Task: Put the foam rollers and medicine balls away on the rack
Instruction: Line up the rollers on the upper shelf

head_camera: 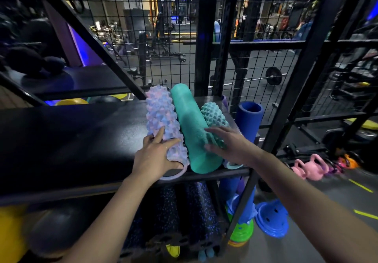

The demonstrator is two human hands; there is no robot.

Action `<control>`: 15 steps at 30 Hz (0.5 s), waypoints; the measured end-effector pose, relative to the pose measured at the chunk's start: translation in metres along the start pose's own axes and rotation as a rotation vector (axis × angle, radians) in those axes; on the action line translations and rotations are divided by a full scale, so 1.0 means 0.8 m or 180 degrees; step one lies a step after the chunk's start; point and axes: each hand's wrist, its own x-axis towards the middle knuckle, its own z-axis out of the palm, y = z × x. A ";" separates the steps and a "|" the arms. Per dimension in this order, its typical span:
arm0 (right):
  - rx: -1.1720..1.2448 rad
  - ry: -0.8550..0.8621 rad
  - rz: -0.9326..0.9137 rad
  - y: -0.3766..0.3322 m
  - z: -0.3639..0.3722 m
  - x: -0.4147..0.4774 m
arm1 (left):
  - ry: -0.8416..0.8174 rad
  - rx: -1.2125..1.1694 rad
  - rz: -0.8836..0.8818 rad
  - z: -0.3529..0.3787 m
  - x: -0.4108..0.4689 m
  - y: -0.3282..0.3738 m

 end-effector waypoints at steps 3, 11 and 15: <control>-0.0206 -0.0369 -0.0148 -0.006 -0.004 0.005 | -0.0005 0.0006 0.0004 -0.001 0.001 0.001; 0.0270 0.0187 -0.0101 0.002 0.030 -0.015 | -0.0061 -0.0046 0.0052 -0.002 0.004 -0.013; 0.0419 0.0526 -0.0326 0.014 0.042 -0.015 | -0.0078 -0.0114 0.0030 -0.001 0.005 -0.012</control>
